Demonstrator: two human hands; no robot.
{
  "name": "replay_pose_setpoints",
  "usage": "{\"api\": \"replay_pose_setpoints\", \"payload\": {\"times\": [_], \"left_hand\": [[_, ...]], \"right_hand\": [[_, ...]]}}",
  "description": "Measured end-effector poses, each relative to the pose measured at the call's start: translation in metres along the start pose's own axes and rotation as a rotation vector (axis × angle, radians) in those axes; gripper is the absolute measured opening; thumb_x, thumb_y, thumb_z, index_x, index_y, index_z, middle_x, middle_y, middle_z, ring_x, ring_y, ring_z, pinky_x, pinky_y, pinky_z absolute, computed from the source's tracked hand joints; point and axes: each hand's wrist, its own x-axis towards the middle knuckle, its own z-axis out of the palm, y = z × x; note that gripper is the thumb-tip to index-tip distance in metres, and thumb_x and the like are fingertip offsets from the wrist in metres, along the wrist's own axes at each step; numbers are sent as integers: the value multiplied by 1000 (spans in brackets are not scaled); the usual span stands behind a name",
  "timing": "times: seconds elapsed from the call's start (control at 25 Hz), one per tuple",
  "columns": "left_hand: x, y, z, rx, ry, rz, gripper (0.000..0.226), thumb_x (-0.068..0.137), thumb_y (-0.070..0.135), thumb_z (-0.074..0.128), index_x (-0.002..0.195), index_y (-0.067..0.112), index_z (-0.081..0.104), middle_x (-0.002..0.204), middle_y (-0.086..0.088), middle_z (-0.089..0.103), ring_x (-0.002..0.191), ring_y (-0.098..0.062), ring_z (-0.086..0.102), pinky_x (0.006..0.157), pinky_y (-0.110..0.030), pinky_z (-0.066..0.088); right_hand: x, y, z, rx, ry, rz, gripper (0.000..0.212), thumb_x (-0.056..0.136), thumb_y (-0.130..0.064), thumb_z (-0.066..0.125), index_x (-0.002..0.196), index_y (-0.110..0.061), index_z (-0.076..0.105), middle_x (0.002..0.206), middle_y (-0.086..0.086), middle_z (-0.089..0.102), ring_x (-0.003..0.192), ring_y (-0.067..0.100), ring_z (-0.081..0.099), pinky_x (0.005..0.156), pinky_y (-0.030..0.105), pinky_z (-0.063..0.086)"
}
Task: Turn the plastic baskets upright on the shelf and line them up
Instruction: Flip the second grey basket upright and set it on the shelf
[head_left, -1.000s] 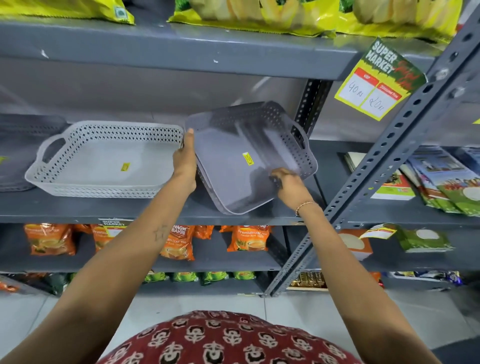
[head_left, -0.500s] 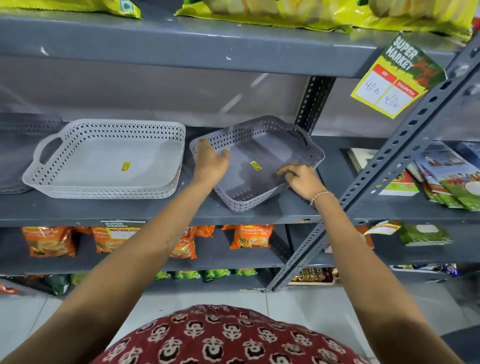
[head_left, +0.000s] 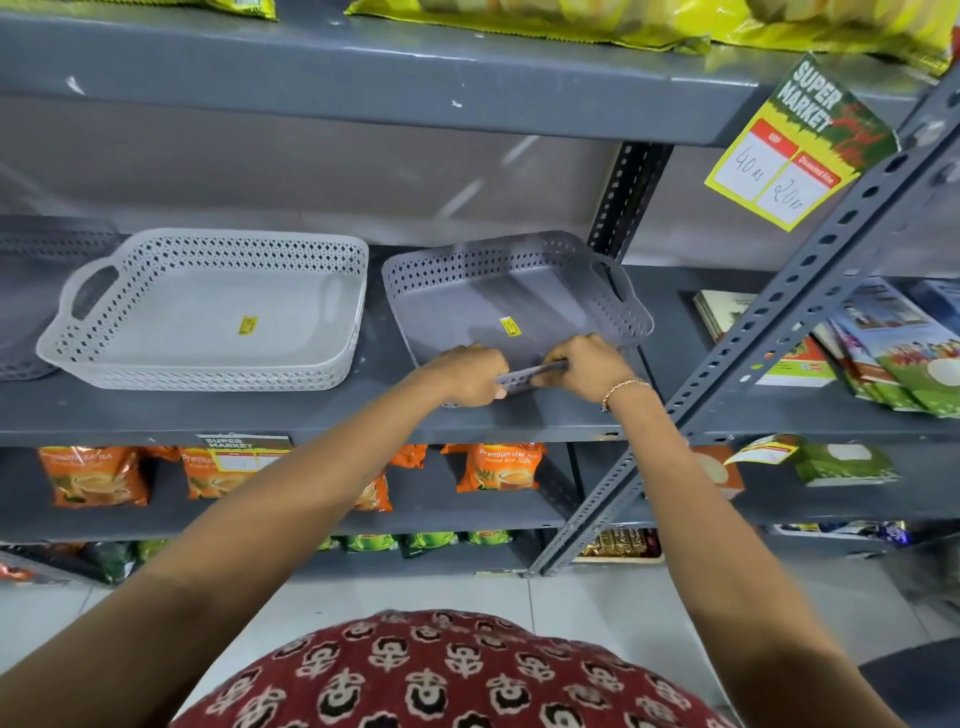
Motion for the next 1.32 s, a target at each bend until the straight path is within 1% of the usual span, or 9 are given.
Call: {"api": "replay_pose_setpoints", "payload": {"times": [0.28,0.48,0.6,0.68,0.8,0.96,1.04,1.16,1.32], "left_hand": [[-13,-48,-10,27,-37,-33,19,93,16,51,75,11,53,63,-2,45,74,-26,48,65,-31,35],[-21,-52,-7,51,2,-34,15,93,15,51,80,11,57,65,-3,48,78,-29,52,67,-32,36],[-26,-56,0,-43,82,20,24,95,23,50,114,14,62,108,-9,66,110,-29,57,86,-34,44],[-39,-65,2,-229,231,97,45,94,34,51,136,18,48,140,-4,55,124,-21,53,108,-36,39],[-63,-89,-5,-413,449,43,69,90,42,53,148,19,25,156,-2,30,135,-19,40,115,-29,23],[-84,-141,-13,-350,211,-187,108,80,52,63,150,16,-11,162,-4,-3,149,-21,5,122,-35,13],[-90,-159,-12,-203,105,-248,109,77,51,68,151,14,-1,161,-8,9,148,-27,12,121,-39,19],[-93,-170,-10,-9,81,-248,69,84,39,66,141,11,40,145,-16,46,134,-32,39,107,-38,36],[-90,-176,-8,108,143,-207,31,90,22,57,118,11,61,122,-23,60,118,-36,50,90,-39,43]], "right_hand": [[-6,-43,28,-49,48,-90,28,90,-37,55,98,-14,68,101,19,70,99,38,61,77,38,50],[-6,-47,34,-89,77,-104,27,91,-39,53,95,-17,67,102,17,72,100,39,62,81,41,52],[-8,-47,35,-95,85,-128,32,89,-43,55,96,-14,67,101,16,72,100,37,62,85,41,50],[-8,-45,31,21,47,-148,35,86,-43,59,103,-14,67,107,13,72,104,33,62,89,41,49],[-6,-54,20,185,-33,-193,41,82,-39,66,114,-13,64,119,8,68,113,24,60,99,38,49],[5,-81,24,113,-73,-237,45,80,-33,70,119,-12,61,124,7,65,116,23,58,100,33,46],[12,-90,28,63,-85,-213,45,80,-30,70,121,-13,59,126,7,64,118,24,56,101,38,47],[17,-101,32,30,-100,-169,39,82,-21,69,119,-13,61,123,10,65,116,27,57,99,41,49],[16,-109,44,-75,-95,-135,24,87,-12,61,111,-7,63,99,18,64,96,32,58,76,30,43]]}}
